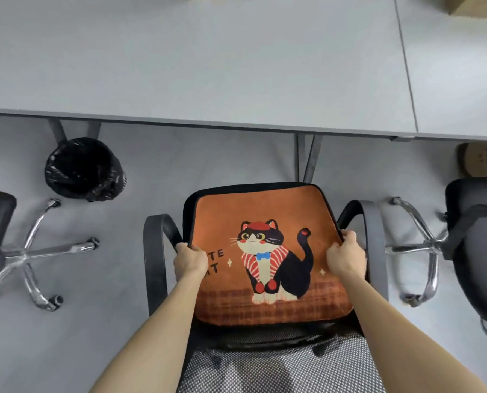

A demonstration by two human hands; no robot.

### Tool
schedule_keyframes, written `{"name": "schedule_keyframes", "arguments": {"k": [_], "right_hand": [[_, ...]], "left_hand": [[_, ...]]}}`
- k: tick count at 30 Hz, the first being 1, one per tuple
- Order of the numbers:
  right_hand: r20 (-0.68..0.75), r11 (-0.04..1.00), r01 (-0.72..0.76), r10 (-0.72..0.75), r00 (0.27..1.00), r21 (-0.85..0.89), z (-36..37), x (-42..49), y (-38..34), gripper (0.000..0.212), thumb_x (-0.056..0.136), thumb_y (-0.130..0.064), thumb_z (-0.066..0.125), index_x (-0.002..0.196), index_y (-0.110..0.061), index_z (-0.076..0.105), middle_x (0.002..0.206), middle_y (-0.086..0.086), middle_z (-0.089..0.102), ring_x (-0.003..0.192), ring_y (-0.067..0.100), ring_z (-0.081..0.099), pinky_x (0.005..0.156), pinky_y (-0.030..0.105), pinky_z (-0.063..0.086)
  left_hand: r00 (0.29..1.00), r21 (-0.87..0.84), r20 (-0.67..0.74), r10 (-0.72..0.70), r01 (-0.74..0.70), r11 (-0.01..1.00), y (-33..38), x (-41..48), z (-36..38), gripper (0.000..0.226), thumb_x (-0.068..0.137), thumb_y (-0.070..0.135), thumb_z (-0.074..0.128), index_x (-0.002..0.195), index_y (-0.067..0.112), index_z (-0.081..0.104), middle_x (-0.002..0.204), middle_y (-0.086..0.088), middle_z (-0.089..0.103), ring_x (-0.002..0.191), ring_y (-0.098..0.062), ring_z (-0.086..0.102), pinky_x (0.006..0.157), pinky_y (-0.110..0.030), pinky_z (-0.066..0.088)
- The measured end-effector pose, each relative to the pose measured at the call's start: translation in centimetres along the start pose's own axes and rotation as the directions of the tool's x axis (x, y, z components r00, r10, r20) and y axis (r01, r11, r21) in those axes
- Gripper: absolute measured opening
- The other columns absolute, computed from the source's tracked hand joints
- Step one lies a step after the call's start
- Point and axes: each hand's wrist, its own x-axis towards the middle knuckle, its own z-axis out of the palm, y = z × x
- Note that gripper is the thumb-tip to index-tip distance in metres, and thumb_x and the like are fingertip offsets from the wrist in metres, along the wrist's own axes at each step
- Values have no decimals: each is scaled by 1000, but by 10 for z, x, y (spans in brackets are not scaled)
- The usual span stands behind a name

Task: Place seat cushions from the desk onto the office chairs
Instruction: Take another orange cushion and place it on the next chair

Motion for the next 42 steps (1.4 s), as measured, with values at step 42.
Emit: {"name": "schedule_keyframes", "arguments": {"k": [42], "right_hand": [[-22,977,-86,84,996,-193,92,35,60,45,103,-31,43,146,-20,33,141,13,41,126,33,42,86,49,46]], "left_hand": [[991,161,-104,89,-71,984,-50,35,69,37,104,27,40,141,23,36,144,-17,35,124,-40,44,86,-50,44]]}}
